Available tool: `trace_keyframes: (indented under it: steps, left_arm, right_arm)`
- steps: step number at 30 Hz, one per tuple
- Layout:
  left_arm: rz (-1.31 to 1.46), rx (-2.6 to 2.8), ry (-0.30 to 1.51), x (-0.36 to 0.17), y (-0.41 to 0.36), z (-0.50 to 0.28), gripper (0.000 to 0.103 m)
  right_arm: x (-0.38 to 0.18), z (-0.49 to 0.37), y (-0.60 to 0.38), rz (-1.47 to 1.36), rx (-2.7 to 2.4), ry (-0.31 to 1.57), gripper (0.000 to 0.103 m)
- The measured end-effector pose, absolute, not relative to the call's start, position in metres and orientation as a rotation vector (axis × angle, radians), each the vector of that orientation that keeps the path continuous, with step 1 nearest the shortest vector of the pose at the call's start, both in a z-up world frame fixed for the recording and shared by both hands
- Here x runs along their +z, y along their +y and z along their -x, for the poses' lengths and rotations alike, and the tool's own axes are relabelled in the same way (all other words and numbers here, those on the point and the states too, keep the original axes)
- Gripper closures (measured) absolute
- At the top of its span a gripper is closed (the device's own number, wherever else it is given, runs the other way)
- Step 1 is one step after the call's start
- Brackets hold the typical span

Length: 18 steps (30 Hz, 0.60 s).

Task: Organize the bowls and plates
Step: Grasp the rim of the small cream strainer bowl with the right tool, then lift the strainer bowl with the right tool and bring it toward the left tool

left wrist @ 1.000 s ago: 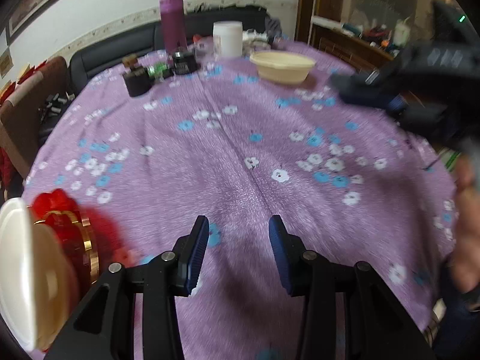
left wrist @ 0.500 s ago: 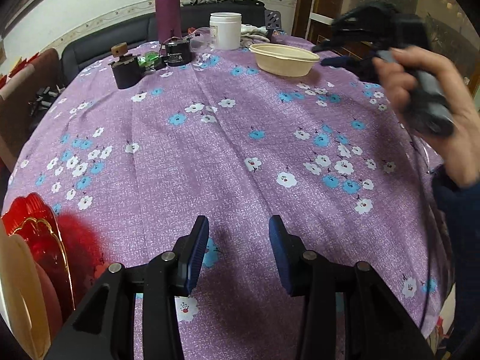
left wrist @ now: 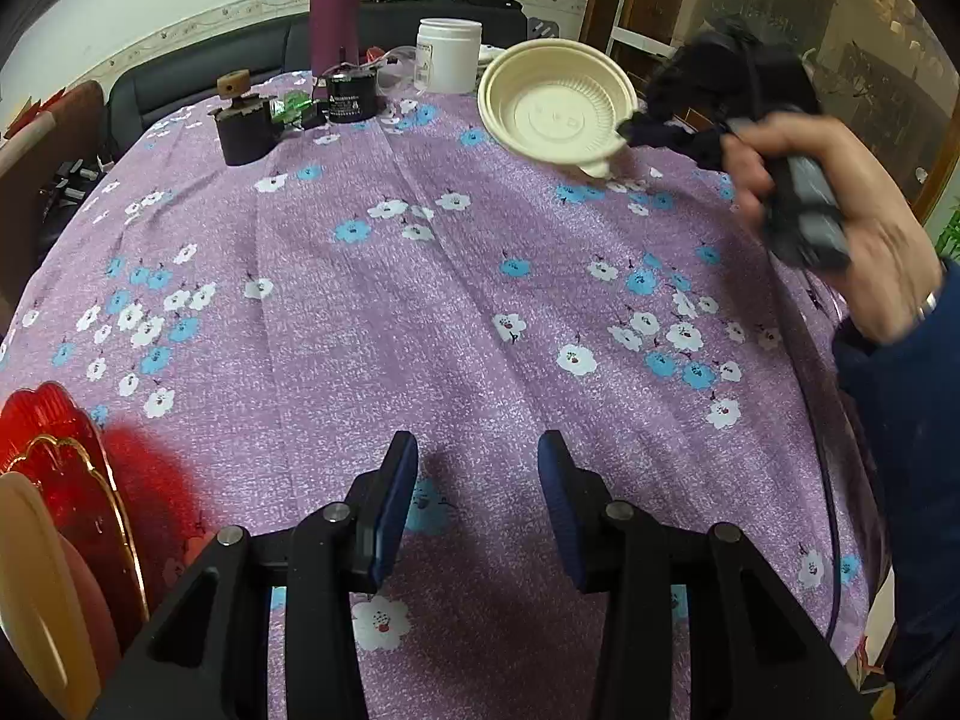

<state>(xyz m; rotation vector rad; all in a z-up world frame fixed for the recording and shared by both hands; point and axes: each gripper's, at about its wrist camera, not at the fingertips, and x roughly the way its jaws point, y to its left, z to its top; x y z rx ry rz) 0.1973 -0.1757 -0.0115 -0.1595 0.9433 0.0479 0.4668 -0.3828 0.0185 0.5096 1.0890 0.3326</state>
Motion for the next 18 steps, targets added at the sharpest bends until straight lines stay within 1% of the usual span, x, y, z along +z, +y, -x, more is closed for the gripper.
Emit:
trace_keyframes:
  steps: [6, 12, 16, 18]
  left_arm:
    - [0.161, 0.056, 0.906, 0.003, -0.175, -0.186, 0.063]
    - [0.171, 0.058, 0.863, 0.023, -0.173, -0.165, 0.063]
    - [0.165, 0.073, 0.838, 0.033, -0.173, -0.156, 0.062]
    - [0.173, 0.087, 0.842, 0.034, -0.172, -0.156, 0.062]
  right_arm:
    - [0.045, -0.415, -0.394, -0.325, 0.447, 1.037, 0.094]
    - [0.078, -0.32, -0.399, -0.148, 0.707, 1.041, 0.094]
    - [0.085, -0.271, -0.397, -0.062, 0.82, 1.052, 0.094]
    - [0.083, -0.261, -0.397, -0.073, 0.869, 1.073, 0.094]
